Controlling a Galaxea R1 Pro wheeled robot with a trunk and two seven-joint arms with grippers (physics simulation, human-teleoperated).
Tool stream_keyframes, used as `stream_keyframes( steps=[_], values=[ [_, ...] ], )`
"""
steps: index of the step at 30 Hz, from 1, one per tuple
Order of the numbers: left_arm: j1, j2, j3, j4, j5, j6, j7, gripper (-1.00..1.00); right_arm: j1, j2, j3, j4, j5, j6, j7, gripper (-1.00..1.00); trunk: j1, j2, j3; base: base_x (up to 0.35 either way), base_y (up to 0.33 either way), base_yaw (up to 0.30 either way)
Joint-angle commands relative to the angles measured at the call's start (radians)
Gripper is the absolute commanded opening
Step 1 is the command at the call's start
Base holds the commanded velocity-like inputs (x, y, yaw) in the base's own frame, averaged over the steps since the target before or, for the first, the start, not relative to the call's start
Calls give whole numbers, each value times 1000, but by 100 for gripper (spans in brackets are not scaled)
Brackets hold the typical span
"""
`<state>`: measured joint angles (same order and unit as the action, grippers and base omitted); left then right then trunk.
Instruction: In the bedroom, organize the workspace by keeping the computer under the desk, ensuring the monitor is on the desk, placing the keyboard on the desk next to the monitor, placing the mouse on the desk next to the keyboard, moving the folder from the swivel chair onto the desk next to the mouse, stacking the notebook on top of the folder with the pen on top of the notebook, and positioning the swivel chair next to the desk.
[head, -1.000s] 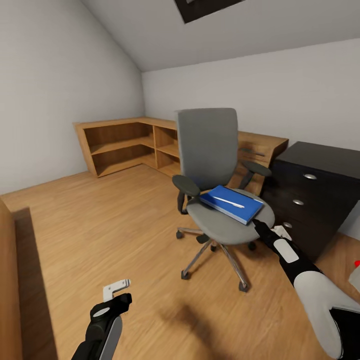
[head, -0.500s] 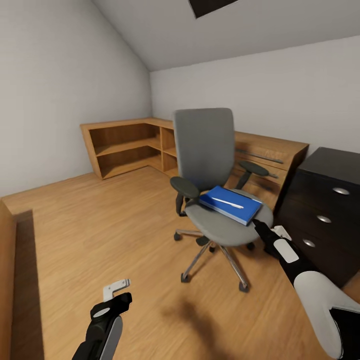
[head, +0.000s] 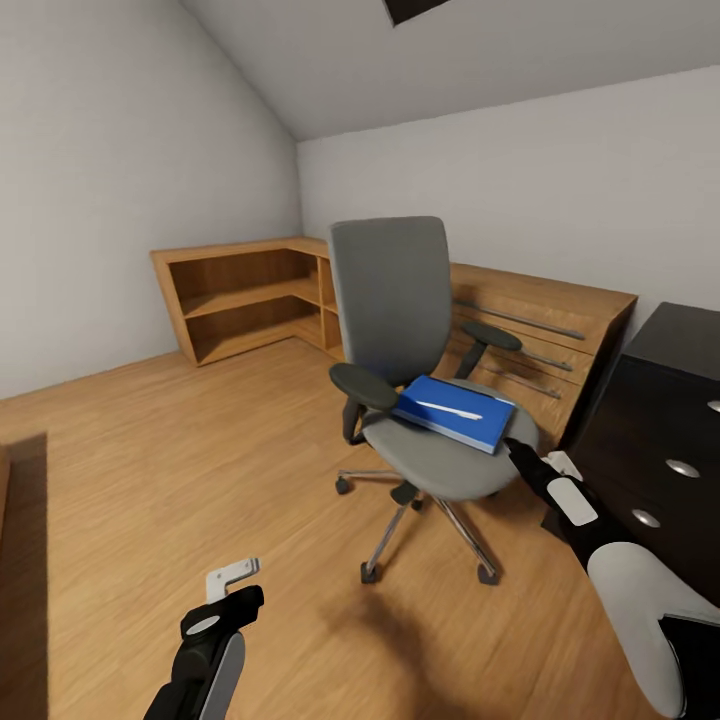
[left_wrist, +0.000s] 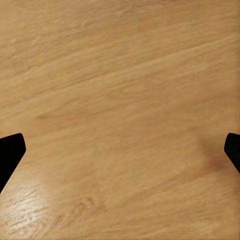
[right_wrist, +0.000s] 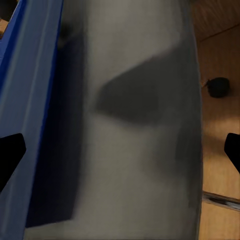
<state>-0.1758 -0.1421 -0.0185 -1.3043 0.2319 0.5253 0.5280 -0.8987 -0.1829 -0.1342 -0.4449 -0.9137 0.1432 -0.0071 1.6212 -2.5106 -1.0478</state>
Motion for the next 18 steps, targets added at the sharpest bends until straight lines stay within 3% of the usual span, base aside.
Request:
stream_keyframes(
  steps=[1, 6, 18],
  values=[
    [0, 1, -2, -1, 10, 2, 10, 100, 0, 0, -4, -1, -7, 6, -1, 100, 0, 0, -1, 56, 0, 0],
    [0, 1, -2, 0, 10, 2, 10, 100, 0, 0, -4, -1, -7, 6, -1, 100, 0, 0, -1, -67, 0, 0],
    [-1, 0, -3, 0, 10, 2, 10, 100, 0, 0, -4, -1, -7, 6, -1, 100, 0, 0, -1, -315, 0, 0]
  ],
)
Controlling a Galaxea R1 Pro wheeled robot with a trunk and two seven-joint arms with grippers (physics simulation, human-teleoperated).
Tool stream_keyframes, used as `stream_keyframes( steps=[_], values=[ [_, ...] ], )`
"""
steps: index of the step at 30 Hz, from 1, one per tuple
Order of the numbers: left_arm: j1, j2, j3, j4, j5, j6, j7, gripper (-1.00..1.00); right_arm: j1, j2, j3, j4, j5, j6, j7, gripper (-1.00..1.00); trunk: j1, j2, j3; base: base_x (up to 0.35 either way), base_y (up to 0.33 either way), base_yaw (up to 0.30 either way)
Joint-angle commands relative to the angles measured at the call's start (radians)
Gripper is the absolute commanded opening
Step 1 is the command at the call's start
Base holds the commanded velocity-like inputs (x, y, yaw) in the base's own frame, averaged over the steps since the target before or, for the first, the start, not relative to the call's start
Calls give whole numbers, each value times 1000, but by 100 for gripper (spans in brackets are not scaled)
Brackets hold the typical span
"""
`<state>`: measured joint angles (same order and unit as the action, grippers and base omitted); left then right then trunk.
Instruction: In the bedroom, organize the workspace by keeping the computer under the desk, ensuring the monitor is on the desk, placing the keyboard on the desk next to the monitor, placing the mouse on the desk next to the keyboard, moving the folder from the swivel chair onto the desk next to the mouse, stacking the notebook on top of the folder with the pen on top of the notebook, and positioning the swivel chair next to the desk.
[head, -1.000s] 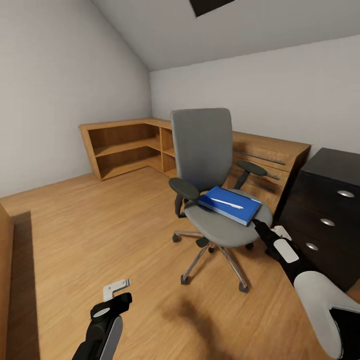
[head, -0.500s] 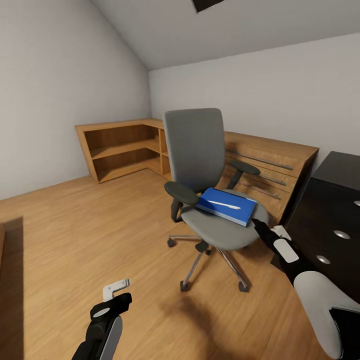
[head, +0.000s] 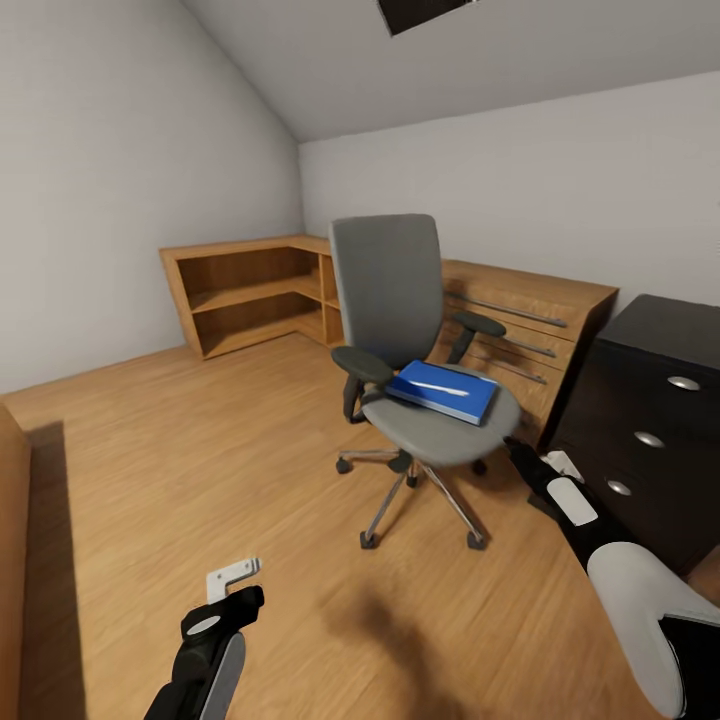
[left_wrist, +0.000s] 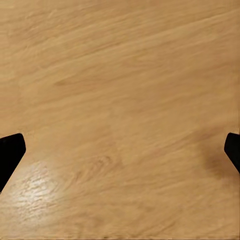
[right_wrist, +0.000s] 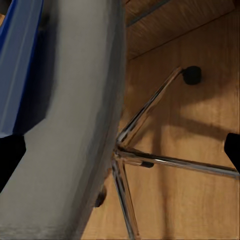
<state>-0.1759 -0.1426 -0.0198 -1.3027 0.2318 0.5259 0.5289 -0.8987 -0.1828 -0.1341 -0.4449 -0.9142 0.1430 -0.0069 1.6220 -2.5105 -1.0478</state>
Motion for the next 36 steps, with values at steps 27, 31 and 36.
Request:
stream_keyframes(
  steps=[27, 31, 36],
  values=[
    [0, 1, 0, -1, 10, 3, 11, 100, 0, 5, -4, -3, -9, 12, -4, 100, -1, 0, -1, -79, 0, 103],
    [0, 1, 0, -1, 10, 3, 11, 100, 0, 5, -5, -3, -9, 12, -4, 100, -1, 0, -1, 0, 0, 273],
    [0, 1, 0, -1, 10, 3, 10, 100, 0, 5, -5, -3, -8, 12, -3, 100, -1, 0, -1, 80, 0, 196]
  ],
)
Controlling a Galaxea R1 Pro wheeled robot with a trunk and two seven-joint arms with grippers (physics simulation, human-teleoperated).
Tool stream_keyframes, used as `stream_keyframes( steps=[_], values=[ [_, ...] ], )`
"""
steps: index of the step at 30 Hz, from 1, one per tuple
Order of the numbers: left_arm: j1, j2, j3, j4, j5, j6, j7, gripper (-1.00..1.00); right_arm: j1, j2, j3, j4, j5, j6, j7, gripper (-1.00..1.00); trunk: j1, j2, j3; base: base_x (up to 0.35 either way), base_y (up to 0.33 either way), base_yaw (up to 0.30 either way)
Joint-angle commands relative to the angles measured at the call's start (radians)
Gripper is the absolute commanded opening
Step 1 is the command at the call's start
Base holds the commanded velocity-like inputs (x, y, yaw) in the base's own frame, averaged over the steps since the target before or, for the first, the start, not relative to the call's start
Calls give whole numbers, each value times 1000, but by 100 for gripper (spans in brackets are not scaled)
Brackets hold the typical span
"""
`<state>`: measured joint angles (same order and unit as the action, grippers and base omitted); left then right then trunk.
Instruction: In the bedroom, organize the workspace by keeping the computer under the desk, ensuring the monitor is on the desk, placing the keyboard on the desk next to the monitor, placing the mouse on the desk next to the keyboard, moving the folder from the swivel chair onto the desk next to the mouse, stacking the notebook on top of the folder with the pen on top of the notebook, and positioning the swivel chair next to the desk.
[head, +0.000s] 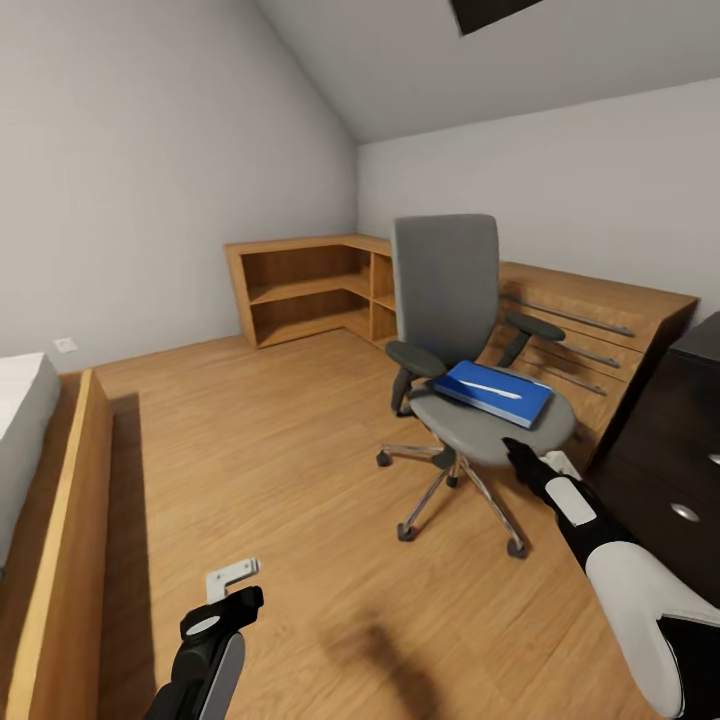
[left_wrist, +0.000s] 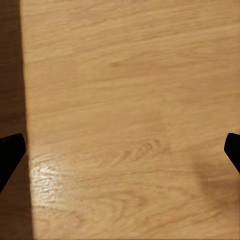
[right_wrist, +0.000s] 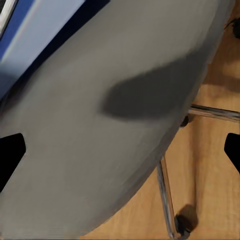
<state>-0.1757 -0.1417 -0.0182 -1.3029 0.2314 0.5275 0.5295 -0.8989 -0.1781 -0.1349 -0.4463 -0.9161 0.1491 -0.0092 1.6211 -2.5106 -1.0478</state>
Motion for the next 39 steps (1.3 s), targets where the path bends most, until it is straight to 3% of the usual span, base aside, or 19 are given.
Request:
stream_keyframes(
  steps=[1, 31, 39],
  values=[
    [0, 0, -2, -1, 11, 2, 9, 100, 0, 0, -4, -2, -6, 6, -1, 100, 0, 0, -1, 197, 0, 84],
    [-1, -1, -3, -1, 10, 0, 9, 100, 0, 0, -3, 0, -6, 3, 0, 100, 0, 0, -1, 314, 0, 7],
    [-1, -1, -3, -1, 11, 2, 10, 100, 0, 0, -3, 1, -6, 0, 0, 100, 0, 0, -1, -29, 0, 0]
  ],
)
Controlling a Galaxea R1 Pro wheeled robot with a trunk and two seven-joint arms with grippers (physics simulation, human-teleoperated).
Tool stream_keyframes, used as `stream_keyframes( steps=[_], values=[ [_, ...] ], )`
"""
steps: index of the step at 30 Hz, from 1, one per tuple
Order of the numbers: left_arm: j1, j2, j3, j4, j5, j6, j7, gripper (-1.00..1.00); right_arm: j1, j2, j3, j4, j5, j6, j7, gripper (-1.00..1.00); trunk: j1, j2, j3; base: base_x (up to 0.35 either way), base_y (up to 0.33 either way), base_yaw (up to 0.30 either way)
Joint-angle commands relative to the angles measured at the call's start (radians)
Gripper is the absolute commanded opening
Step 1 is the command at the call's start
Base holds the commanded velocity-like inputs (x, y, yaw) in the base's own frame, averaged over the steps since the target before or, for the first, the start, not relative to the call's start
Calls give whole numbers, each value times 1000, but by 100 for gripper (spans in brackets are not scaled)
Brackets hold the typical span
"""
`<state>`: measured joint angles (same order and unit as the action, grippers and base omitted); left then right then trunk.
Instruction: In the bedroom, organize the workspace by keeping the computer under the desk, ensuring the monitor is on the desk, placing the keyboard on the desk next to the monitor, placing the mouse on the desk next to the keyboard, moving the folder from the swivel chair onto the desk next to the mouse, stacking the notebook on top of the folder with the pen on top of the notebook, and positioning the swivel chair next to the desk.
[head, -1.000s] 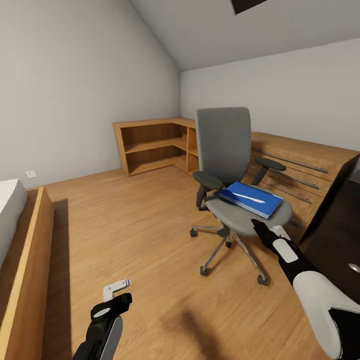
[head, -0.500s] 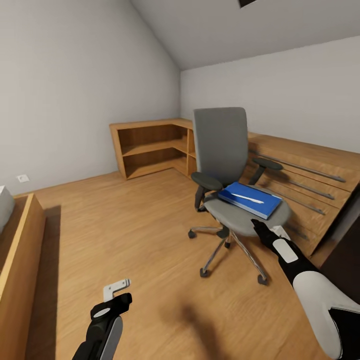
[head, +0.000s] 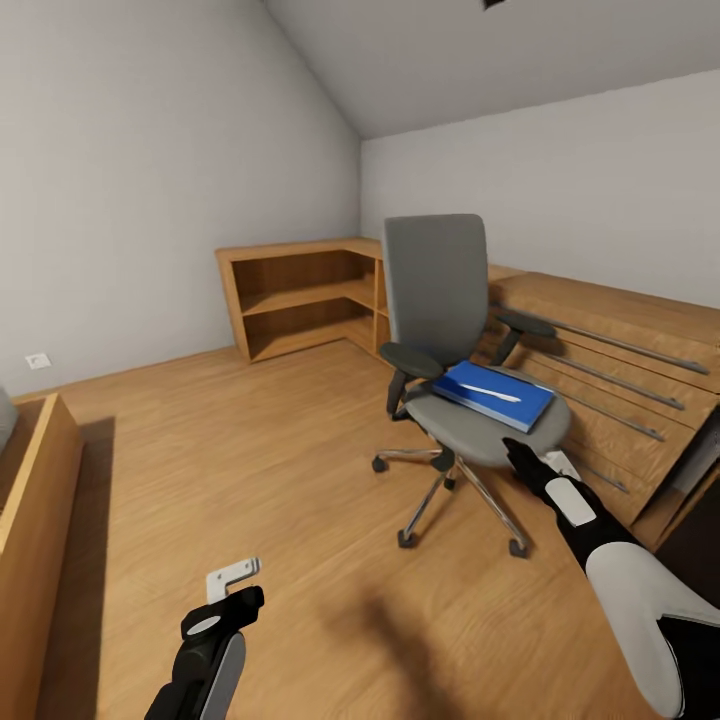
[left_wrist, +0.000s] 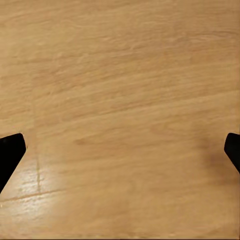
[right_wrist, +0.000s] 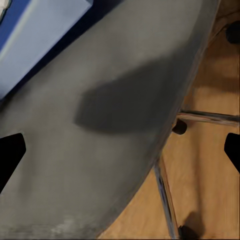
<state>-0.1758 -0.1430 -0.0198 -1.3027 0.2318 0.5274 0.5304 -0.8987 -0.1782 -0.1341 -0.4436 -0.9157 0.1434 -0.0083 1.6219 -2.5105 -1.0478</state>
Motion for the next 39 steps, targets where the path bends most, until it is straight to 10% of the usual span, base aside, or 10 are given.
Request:
stream_keyframes(
  steps=[1, 20, 31, 39],
  values=[
    [-1, 0, -2, -1, 11, 2, 10, 100, 0, 0, -4, -1, -6, 6, -1, 100, -1, 0, -1, -306, 0, 0],
    [0, -2, -2, 0, 8, -8, 13, 100, 1, 22, 3, 3, 22, -54, 1, 100, -1, 0, -1, -263, 0, 0],
    [-1, -3, -6, 79, 7, -114, 10, 100, 8, 66, 3, 21, 122, -200, -3, 100, -6, 2, 42, -10, 0, 0],
    [-1, -4, -8, 120, 5, -152, 10, 100, 23, 115, 4, 124, 267, -421, -3, 100, -9, 4, 73, 0, 0, 0]
  ],
)
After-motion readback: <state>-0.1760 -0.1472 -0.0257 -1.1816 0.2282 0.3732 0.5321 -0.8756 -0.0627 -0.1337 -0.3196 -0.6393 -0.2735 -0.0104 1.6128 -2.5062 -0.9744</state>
